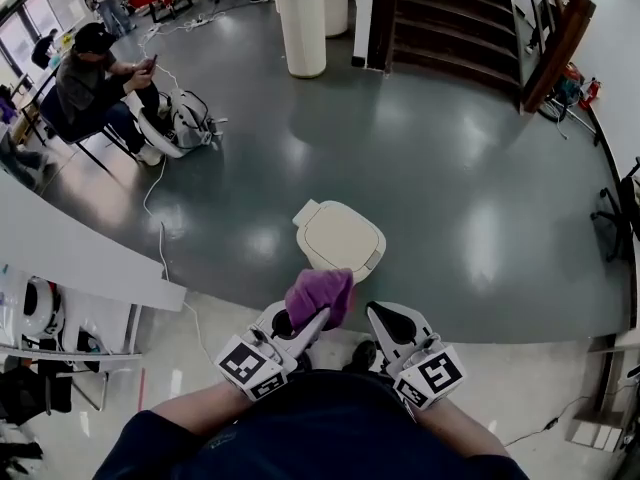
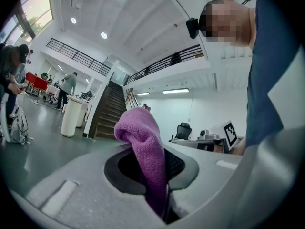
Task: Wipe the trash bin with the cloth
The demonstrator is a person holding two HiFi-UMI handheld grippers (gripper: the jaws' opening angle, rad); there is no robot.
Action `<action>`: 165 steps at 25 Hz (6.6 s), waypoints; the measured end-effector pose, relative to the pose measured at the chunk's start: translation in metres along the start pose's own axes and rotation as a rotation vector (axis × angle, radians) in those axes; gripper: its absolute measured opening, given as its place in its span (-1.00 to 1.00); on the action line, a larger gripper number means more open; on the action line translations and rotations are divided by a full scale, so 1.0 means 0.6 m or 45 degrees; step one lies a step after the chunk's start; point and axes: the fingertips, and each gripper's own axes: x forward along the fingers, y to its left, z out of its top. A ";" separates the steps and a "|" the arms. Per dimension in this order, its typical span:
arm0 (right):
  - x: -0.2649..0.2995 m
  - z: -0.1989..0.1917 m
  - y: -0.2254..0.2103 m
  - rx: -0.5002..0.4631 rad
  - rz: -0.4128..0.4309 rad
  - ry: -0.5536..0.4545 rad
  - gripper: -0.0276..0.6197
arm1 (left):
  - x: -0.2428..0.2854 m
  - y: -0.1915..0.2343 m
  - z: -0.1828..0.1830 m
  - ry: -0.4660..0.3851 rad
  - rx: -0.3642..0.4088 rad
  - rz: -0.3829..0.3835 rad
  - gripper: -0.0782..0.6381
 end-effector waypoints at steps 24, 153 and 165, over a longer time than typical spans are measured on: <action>0.056 -0.046 -0.193 0.074 -0.058 0.034 -0.88 | 0.213 0.278 -0.138 0.277 0.162 0.216 -0.62; 0.023 -0.002 0.083 -0.032 0.108 0.030 -0.89 | -0.039 -0.032 0.003 0.089 0.145 -0.147 -0.62; 0.033 0.001 0.093 -0.047 0.147 0.042 -0.89 | -0.056 -0.027 0.007 0.073 0.142 -0.109 -0.62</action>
